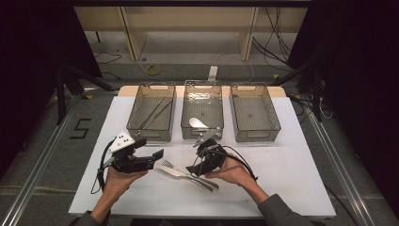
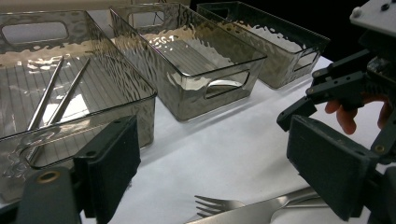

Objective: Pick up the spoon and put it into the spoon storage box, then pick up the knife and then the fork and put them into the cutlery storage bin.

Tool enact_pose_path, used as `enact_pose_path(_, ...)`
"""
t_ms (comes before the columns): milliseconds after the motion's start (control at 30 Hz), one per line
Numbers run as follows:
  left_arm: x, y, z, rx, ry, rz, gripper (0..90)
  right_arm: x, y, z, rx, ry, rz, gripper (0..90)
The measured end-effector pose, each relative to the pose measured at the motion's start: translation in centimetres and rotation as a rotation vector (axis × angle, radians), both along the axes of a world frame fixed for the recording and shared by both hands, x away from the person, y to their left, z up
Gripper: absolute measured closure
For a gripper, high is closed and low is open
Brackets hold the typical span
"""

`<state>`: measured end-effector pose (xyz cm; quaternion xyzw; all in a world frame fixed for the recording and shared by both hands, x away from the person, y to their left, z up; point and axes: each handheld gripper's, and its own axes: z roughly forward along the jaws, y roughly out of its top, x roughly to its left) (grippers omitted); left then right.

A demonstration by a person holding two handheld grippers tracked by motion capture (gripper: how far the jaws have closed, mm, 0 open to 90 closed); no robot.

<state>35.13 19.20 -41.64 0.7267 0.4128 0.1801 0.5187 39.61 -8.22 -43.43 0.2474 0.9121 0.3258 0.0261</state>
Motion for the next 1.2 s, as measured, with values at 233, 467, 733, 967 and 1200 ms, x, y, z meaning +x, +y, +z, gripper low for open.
enact_pose_path(233, 0.0, 0.1, 0.0, -0.001, -0.001, 0.001, 16.7, -0.1, 0.6, -0.6, -0.045, 0.001, 0.015, 30.3)
enact_pose_path(467, 0.2, -0.1, -0.1, 0.002, 0.0, -0.002, 16.7, 0.2, 0.6, -1.0, -0.055, 0.006, 0.026, 36.6)
enact_pose_path(733, 0.2, -0.2, 0.0, 0.001, -0.006, -0.002, 16.7, 0.3, 0.9, -1.3, -0.073, 0.019, 0.03, 46.5)
enact_pose_path(967, -0.1, -0.3, 0.2, 0.006, -0.017, -0.01, 16.7, 0.0, 1.6, -2.2, -0.099, 0.047, 0.052, 56.7)
enact_pose_path(1200, -0.1, -0.3, 0.2, 0.008, -0.021, -0.012, 16.7, -0.8, 2.4, -2.7, -0.138, 0.065, 0.097, 63.9)
